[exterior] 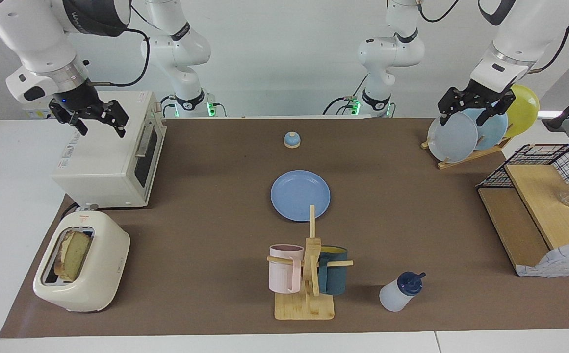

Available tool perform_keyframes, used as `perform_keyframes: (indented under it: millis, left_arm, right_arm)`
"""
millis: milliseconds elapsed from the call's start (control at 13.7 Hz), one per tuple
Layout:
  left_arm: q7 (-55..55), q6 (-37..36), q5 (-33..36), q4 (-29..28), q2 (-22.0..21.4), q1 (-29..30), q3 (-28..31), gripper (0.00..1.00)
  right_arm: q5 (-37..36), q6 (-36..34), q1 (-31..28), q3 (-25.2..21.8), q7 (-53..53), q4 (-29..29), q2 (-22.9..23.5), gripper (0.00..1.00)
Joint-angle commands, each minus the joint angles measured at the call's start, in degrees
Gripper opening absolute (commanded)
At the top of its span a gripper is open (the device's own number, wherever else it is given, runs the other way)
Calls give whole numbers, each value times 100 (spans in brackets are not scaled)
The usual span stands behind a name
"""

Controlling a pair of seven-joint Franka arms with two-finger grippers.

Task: Put bread on plate and add seasoning
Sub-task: 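Reach the left gripper toward the blue-capped bottle while the right gripper reaches the toaster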

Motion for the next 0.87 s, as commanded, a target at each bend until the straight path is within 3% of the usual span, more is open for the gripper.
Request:
perform_keyframes:
  millis: [0, 801]
  left_arm:
    - [89, 13, -11, -27, -76, 31, 1, 100]
    - [-155, 400, 138, -184, -199, -259, -69, 100]
  right_arm:
    - [24, -19, -65, 29, -92, -114, -97, 100]
    - [24, -19, -65, 29, -101, -114, -97, 100]
